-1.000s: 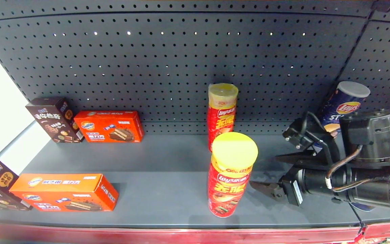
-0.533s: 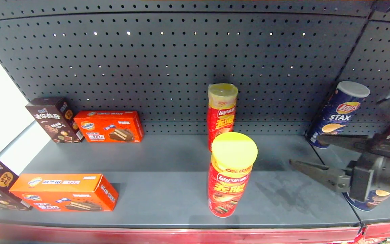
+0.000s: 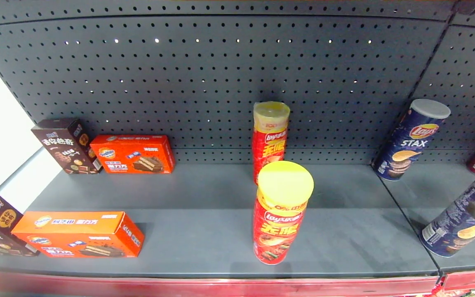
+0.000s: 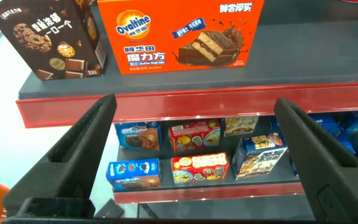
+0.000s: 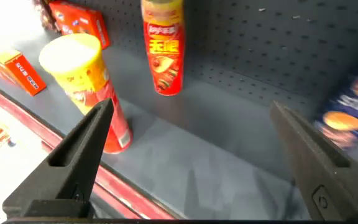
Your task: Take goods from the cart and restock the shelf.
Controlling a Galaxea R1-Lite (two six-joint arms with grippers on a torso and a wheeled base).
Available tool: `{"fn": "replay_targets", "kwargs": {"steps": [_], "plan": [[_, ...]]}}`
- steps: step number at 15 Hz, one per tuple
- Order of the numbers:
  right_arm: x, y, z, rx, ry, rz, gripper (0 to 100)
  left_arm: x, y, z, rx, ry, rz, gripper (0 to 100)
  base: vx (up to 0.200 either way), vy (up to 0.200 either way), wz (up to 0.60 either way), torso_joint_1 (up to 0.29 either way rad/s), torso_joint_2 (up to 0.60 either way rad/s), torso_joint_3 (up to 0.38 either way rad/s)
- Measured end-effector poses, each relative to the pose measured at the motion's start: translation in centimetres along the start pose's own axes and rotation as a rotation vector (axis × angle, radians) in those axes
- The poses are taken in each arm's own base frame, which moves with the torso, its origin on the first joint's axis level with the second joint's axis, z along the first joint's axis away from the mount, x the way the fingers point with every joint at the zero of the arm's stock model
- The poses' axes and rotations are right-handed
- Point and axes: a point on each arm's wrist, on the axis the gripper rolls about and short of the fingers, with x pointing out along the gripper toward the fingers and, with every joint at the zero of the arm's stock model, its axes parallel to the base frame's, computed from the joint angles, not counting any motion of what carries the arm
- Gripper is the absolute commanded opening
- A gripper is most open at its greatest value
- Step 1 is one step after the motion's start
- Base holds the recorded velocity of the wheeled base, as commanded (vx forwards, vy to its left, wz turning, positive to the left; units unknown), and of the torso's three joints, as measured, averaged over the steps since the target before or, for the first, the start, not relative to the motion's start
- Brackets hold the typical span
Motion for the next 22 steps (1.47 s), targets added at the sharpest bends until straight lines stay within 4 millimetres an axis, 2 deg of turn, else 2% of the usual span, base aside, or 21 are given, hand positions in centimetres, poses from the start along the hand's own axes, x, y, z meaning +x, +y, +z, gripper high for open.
{"fn": "replay_targets", "kwargs": {"steps": [3, 10, 12, 17, 19, 22], "plan": [[-3.9, 0.4, -4.1, 0.0, -0.002, -0.013, 100, 0.0, 0.0, 0.0, 0.001, 0.001, 0.0, 100, 0.0, 0.0, 0.0, 0.0, 0.0, 0.0], [-10.0, 1.4, -14.0, 0.016, 0.199, -0.028, 100, 0.0, 0.0, 0.0, 0.002, -0.003, 0.001, 100, 0.0, 0.0, 0.0, 0.0, 0.0, 0.0], [-10.7, 1.5, -14.6, 0.057, 0.174, -0.104, 100, 0.0, 0.0, 0.0, 0.002, -0.002, 0.001, 100, 0.0, 0.0, 0.0, 0.0, 0.0, 0.0], [-10.2, 2.0, -14.7, 0.13, 0.24, -0.47, 100, 0.0, 0.0, 0.0, -0.004, -0.005, 0.004, 100, 0.0, 0.0, 0.0, 0.0, 0.0, 0.0], [-10.4, 2.3, -14.7, 0.13, 0.178, -0.596, 100, 0.0, 0.0, 0.0, -0.002, -0.005, 0.003, 100, 0.0, 0.0, 0.0, 0.0, 0.0, 0.0], [-10.3, 2.3, -15.3, 0.11, 0.073, -0.64, 100, 0.0, 0.0, 0.0, 0.002, -0.005, 0.003, 100, 0.0, 0.0, 0.0, 0.0, 0.0, 0.0]]}}
